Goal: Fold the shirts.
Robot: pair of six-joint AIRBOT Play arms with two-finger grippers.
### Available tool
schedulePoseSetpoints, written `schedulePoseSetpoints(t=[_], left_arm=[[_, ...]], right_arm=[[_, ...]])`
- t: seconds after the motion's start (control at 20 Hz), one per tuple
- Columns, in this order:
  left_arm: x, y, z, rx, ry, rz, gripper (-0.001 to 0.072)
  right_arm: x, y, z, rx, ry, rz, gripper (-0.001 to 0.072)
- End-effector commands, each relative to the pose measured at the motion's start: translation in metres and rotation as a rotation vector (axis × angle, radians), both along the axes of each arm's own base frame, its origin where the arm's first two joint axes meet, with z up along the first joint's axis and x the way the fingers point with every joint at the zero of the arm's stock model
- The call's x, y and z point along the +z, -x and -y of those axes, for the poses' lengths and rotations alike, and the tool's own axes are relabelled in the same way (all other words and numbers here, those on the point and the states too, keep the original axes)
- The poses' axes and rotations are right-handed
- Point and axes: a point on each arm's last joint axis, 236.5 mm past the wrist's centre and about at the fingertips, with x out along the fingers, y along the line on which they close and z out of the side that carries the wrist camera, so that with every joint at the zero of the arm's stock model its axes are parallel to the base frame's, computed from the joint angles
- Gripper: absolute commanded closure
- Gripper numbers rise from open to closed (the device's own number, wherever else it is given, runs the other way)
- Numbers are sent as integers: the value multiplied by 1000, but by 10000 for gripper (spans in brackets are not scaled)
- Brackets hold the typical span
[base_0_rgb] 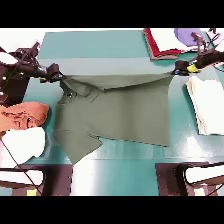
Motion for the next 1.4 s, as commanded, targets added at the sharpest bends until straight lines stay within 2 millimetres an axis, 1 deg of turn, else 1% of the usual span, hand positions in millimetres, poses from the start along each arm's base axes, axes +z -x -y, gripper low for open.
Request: schedulePoseSetpoints(t=[0.0, 0.05, 0.1, 0.15, 0.25, 0.3, 0.4, 0.6, 0.75, 0.9, 0.95, 1.0, 1.05, 1.1, 1.2, 1.25, 1.3, 1.35], left_arm=[[-32, -21, -11, 36, -31, 0, 681], [-26, -22, -15, 15, -47, 15, 681], [-19, -21, -21, -8, -67, 24, 681], [-13, -19, -31, -23, -86, 26, 681], [-10, -11, -46, -39, -108, -3, 681], [-14, -5, -53, -47, -124, -27, 681], [-29, 9, -60, -85, -188, -76, 681], [-57, 35, -55, -165, -199, -156, 681], [-75, 54, -55, -185, -204, -224, 681], [-80, 65, -56, -200, -208, -268, 679], [-81, 66, -57, -185, -203, -284, 640], [-81, 66, -58, -171, -203, -293, 379], [-79, 68, -60, -142, -200, -316, 200], [-76, 73, -61, -132, -191, -339, 201], [-58, 86, -64, -146, -206, -343, 206], [-47, 95, -70, -141, -241, -339, 209], [-37, 107, -73, -118, -271, -333, 209], [-32, 122, -78, -95, -305, -329, 209]], right_arm=[[-16, -31, -4, -10, 18, 29, 697], [-6, -32, -5, -2, 19, 41, 697], [2, -29, -5, 19, 27, 39, 697], [8, -21, -4, 57, 36, 21, 697], [7, 0, -4, 88, 34, -41, 697], [2, 9, -5, 90, 31, -63, 697], [-11, 25, -7, 85, 23, -102, 697], [-47, 55, -27, 110, 11, -190, 697], [-69, 71, -36, 110, 9, -217, 696], [-84, 82, -39, 93, 3, -242, 694], [-86, 85, -40, 93, -2, -250, 690], [-85, 85, -41, 94, -11, -252, 533], [-81, 82, -42, 93, -16, -242, 271], [-72, 79, -45, 94, -34, -233, 225], [-47, 78, -49, 116, -51, -212, 226], [-33, 80, -49, 121, -46, -186, 226], [-20, 82, -50, 122, -44, -153, 227], [-8, 89, -51, 123, -44, -125, 227]])
